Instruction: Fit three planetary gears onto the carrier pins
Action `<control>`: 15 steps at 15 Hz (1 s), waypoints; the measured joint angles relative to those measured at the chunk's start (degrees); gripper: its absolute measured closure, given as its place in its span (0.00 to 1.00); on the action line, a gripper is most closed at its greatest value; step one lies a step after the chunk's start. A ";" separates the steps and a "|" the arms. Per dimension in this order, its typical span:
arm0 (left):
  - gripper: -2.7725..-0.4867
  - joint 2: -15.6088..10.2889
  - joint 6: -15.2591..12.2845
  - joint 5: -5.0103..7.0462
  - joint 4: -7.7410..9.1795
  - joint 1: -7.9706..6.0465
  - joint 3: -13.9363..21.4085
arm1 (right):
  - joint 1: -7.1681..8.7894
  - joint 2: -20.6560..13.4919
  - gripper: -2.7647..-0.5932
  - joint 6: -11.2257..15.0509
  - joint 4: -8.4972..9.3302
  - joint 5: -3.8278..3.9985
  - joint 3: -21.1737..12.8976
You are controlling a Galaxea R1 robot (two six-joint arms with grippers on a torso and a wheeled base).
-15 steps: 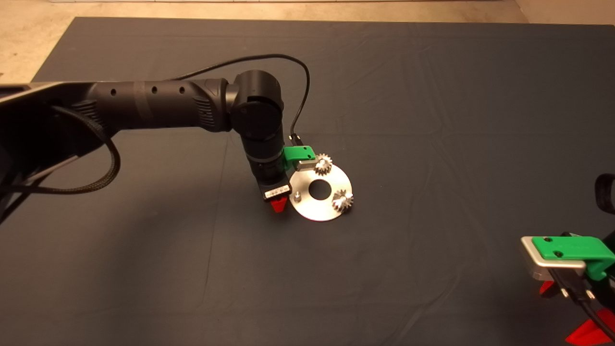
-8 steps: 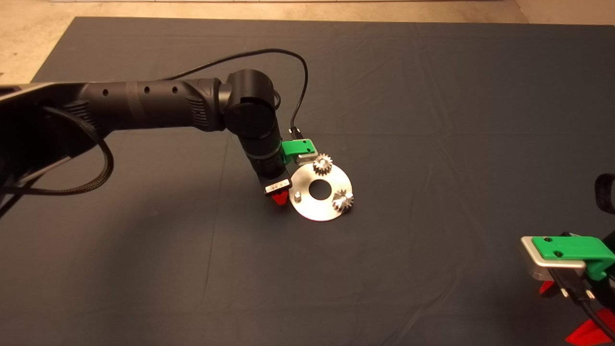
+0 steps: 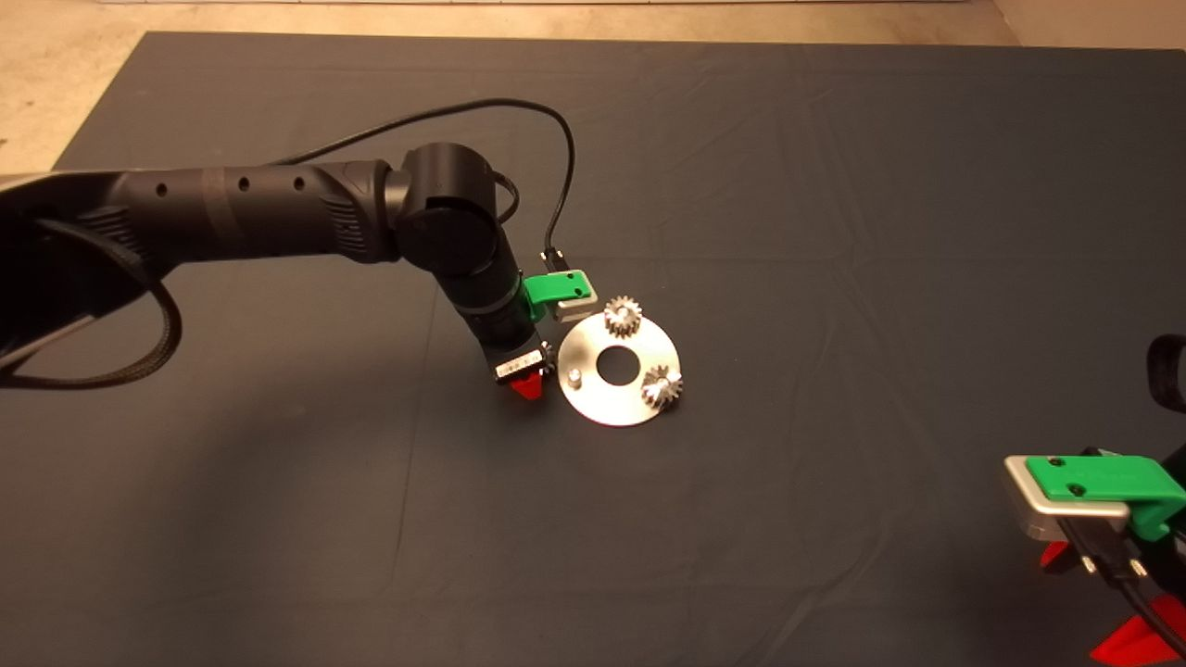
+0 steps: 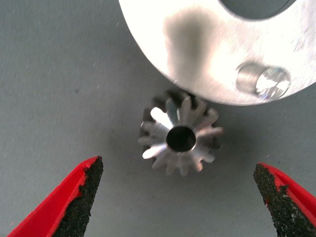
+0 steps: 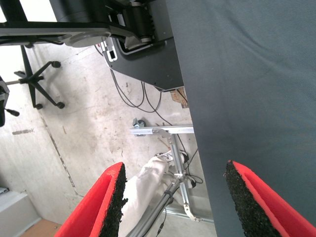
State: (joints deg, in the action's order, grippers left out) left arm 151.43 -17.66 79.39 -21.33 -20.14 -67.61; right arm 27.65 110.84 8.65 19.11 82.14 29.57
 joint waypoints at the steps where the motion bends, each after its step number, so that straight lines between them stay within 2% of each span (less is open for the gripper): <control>1: 0.26 0.00 -0.01 -0.23 0.00 0.02 0.00 | 0.00 0.00 0.59 -0.01 0.01 0.02 0.00; 4: 0.26 -0.22 0.00 -2.16 -0.11 1.52 0.24 | 0.00 -0.01 0.59 0.00 -0.01 0.05 0.00; 6: 0.26 -0.52 0.00 -2.57 -0.53 2.33 0.27 | 0.00 -0.01 0.59 0.00 0.01 0.02 0.00; 8: 0.26 -0.63 0.00 -2.95 -2.15 2.72 0.27 | 0.00 -0.01 0.59 0.00 0.01 0.02 0.00; 9: 0.26 -0.62 0.00 -3.01 -2.45 2.83 0.27 | 0.00 -0.01 0.59 0.00 -0.01 0.02 0.00; 11: 0.26 -0.46 0.04 -3.43 -2.50 2.83 0.27 | -0.01 -0.02 0.59 -0.01 0.02 0.00 0.00; 15: 0.26 -0.46 0.96 -3.39 -2.50 2.83 0.20 | -0.01 -0.01 0.59 0.00 0.01 0.00 0.00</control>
State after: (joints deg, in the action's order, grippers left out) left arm 150.97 -16.70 76.00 -23.84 -17.31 -67.41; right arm 27.64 110.82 8.66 19.13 82.14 29.57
